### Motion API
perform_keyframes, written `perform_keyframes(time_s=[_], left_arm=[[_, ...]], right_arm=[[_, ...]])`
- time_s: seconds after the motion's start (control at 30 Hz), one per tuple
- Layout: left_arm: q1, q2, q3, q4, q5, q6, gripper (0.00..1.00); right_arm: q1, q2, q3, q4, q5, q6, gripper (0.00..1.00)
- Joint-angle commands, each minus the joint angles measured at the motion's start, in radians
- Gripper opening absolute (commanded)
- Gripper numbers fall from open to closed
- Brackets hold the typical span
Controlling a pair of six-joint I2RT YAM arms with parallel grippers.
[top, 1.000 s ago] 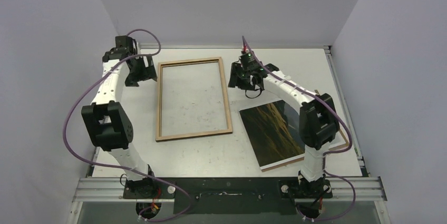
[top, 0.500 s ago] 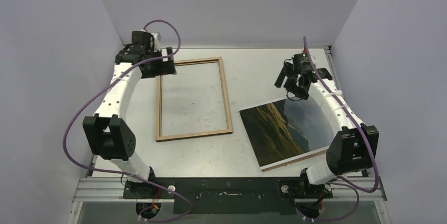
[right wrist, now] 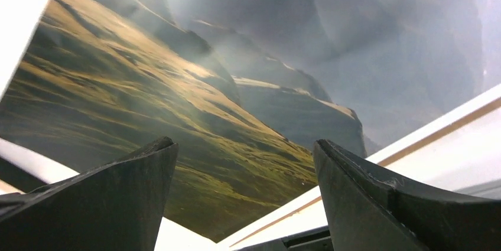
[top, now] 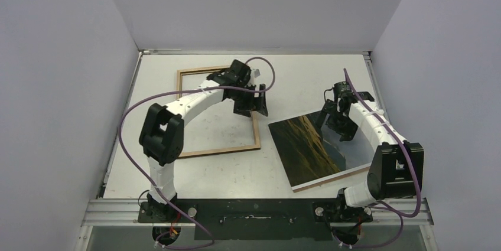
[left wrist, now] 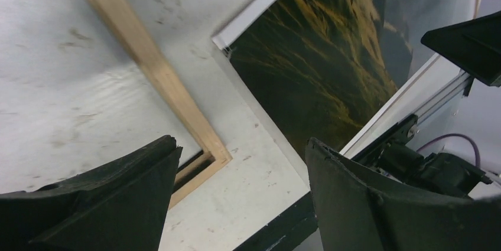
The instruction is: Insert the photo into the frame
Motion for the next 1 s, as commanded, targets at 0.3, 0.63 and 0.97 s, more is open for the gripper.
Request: perform_keyframes(time_s=[0.3,0.63,0.97], left_arm=[[-0.144,0.131,0.068,0.044,0.154,0.007,0.71],[-0.148,0.162,0.052,0.023,0.138,0.049,0.7],[-0.148,0.195,0.094,-0.035,0.07,0.087,0.7]], right_arm=[[-0.072,-0.05,-0.206,-0.044,0.033,0.156,0.95],[-0.114,0.026,-0.307,0.178,-0.091,0.223,1.0],[-0.136,0.119,-0.256,0.315,-0.176,0.24,0.97]])
